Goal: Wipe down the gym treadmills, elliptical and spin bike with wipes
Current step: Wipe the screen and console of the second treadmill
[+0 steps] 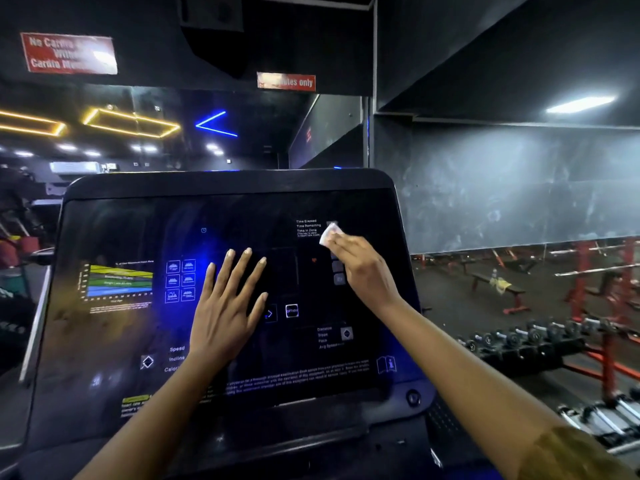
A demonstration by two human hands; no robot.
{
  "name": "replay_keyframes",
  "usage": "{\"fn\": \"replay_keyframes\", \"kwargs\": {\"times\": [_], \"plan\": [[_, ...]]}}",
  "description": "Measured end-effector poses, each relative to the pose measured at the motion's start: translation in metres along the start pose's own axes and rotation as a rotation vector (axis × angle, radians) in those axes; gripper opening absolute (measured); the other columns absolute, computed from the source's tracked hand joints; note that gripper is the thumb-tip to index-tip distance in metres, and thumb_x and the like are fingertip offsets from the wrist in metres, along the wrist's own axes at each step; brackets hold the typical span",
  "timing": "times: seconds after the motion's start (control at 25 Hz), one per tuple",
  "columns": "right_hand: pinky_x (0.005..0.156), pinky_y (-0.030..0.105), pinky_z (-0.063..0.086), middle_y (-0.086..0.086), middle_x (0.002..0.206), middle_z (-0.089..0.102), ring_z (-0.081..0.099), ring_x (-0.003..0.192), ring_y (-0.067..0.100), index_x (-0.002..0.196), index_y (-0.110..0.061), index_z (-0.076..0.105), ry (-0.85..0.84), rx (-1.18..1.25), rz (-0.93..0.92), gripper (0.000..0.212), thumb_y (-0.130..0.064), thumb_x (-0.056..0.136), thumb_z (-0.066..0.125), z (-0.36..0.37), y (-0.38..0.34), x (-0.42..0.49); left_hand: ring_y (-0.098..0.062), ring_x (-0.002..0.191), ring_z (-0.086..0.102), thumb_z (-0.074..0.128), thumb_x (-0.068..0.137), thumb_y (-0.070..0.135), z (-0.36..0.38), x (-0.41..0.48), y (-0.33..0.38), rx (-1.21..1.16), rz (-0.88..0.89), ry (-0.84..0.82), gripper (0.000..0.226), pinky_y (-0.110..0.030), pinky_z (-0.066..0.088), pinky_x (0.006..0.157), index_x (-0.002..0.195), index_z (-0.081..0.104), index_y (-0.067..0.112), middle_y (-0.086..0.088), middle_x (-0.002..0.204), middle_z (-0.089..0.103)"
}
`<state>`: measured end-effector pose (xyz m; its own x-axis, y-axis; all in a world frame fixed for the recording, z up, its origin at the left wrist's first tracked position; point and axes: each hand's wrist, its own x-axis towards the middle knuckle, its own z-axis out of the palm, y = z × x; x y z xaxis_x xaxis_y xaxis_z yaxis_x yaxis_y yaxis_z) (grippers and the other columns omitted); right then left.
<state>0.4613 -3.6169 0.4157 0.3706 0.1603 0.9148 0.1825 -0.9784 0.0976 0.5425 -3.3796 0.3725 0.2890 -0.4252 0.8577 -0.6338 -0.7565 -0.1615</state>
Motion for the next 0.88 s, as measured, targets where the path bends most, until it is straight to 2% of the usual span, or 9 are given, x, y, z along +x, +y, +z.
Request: {"fn": "replay_keyframes", "kwargs": {"times": [0.08,0.16,0.28,0.4,0.48,0.6,0.76,0.88], "plan": [[0.085,0.032,0.054,0.009,0.125,0.06,0.059,0.107,0.023,0.122,-0.005,0.059,-0.012,-0.002,-0.073,0.044,0.0,0.083,0.041,0.001,-0.012,-0.042,-0.026,0.142,0.021,0.014,0.1,0.049,-0.001,-0.003,-0.001,-0.014,0.003,-0.008,0.06,-0.041,0.007,0.117,0.143,0.038,0.016,-0.007,0.151,0.034],[0.093,0.029,0.05,0.009,0.129,0.057,0.056,0.113,0.021,0.125,-0.004,0.056,-0.063,0.034,-0.151,0.044,0.003,0.084,0.041,-0.006,-0.022,-0.088,-0.026,0.142,0.022,0.015,0.1,0.049,-0.002,-0.015,0.003,-0.014,0.024,-0.026,0.058,-0.041,0.008,0.117,0.143,0.037,0.017,-0.008,0.15,0.035],[0.094,0.029,0.049,0.009,0.125,0.06,0.055,0.115,0.02,0.121,-0.002,0.06,-0.151,0.042,-0.24,0.04,0.003,0.085,0.042,-0.02,-0.02,-0.134,-0.027,0.142,0.023,0.017,0.1,0.049,-0.003,-0.043,0.006,-0.024,0.072,-0.035,0.057,-0.043,0.01,0.116,0.144,0.035,0.018,-0.007,0.151,0.033],[0.093,0.031,0.048,0.013,0.113,0.066,0.059,0.107,0.023,0.112,-0.001,0.065,-0.057,0.005,-0.159,0.039,0.01,0.08,0.045,-0.033,0.004,-0.112,-0.028,0.142,0.024,0.017,0.1,0.048,-0.003,-0.068,0.009,-0.018,0.079,-0.048,0.057,-0.045,0.012,0.116,0.143,0.037,0.017,-0.008,0.151,0.032],[0.097,0.029,0.045,0.014,0.114,0.065,0.06,0.106,0.024,0.112,-0.001,0.065,0.043,-0.041,-0.045,0.039,0.01,0.079,0.046,-0.038,0.023,-0.069,-0.029,0.141,0.025,0.018,0.1,0.047,-0.002,-0.074,0.008,0.004,0.088,-0.045,0.057,-0.048,0.016,0.115,0.143,0.038,0.015,-0.009,0.151,0.032],[0.089,0.039,0.052,0.014,0.115,0.065,0.062,0.105,0.029,0.114,0.0,0.063,0.03,-0.078,0.033,0.043,0.014,0.076,0.05,-0.033,0.038,-0.027,-0.03,0.141,0.025,0.019,0.1,0.045,0.0,-0.076,0.009,0.018,0.093,-0.041,0.056,-0.05,0.019,0.114,0.143,0.037,0.014,-0.009,0.152,0.032],[0.101,0.031,0.043,0.014,0.121,0.062,0.058,0.112,0.025,0.119,0.0,0.06,-0.013,-0.074,-0.021,0.041,0.005,0.084,0.039,-0.028,0.033,-0.065,-0.029,0.142,0.024,0.021,0.1,0.043,0.001,-0.076,0.009,0.015,0.096,-0.022,0.055,-0.051,0.02,0.114,0.143,0.038,0.014,-0.009,0.152,0.032],[0.107,0.027,0.037,0.013,0.125,0.059,0.053,0.117,0.023,0.121,0.002,0.058,-0.086,-0.037,-0.079,0.042,0.008,0.086,0.036,-0.035,0.024,-0.128,-0.029,0.142,0.023,0.021,0.1,0.043,0.002,-0.077,0.009,0.016,0.092,-0.016,0.055,-0.051,0.019,0.114,0.143,0.039,0.014,-0.009,0.152,0.032]]}}
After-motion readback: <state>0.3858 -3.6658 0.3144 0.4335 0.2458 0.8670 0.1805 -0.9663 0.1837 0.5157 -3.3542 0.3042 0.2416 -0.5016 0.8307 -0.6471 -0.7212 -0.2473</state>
